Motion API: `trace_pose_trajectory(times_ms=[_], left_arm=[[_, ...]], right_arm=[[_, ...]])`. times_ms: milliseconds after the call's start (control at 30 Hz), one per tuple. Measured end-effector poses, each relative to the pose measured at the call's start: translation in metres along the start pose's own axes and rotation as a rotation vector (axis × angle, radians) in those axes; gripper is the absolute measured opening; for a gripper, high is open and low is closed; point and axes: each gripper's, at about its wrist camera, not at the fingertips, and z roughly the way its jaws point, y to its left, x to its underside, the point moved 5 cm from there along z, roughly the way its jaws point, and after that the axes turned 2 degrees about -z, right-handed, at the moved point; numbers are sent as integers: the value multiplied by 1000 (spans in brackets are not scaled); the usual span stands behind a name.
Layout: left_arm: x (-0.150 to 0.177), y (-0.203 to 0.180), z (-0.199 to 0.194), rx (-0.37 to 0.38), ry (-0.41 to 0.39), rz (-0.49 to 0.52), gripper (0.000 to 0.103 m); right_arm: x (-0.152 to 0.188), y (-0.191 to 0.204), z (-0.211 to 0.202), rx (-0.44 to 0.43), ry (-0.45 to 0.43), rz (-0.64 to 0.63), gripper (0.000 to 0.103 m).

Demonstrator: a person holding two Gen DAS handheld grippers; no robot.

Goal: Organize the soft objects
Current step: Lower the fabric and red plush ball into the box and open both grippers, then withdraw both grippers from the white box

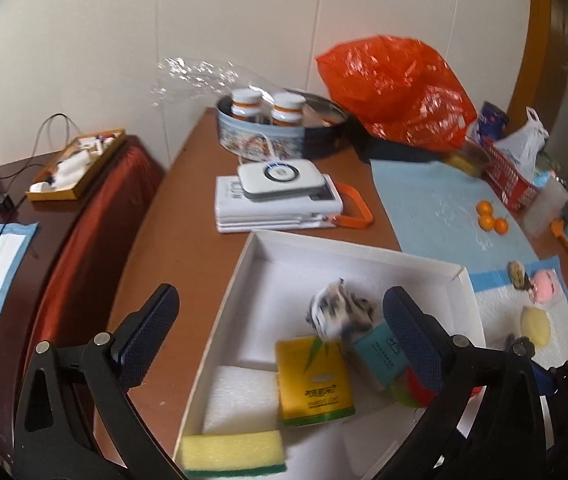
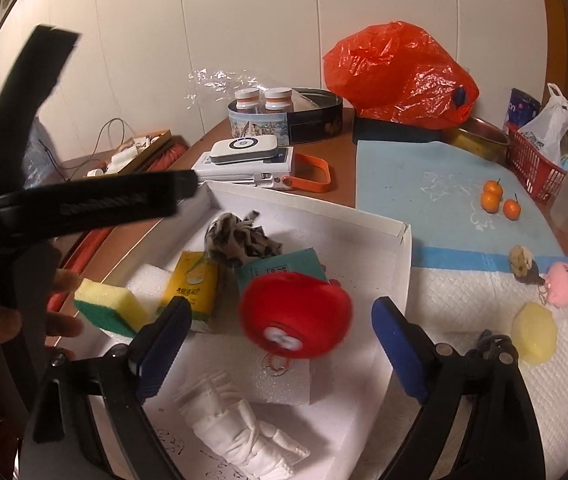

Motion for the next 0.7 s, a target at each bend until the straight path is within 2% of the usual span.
trace_pose_trajectory(times_ms=[167,367,533,700], left_arm=[[0,4,-22,-23,-47,-3,103],[-2,3,-57,-11,-104,-19,103],[1,-4,-81,13,-130,-18,103],[8,-6,-97,6,-142,-11,103]], right_arm=[[-1,1,-6,-4,-14,6,92],[-1,6,-19,2,-43,-7,92],[-1,5,-29,1,-62,6,92],[0,9,-40,-21,-90,10,92]])
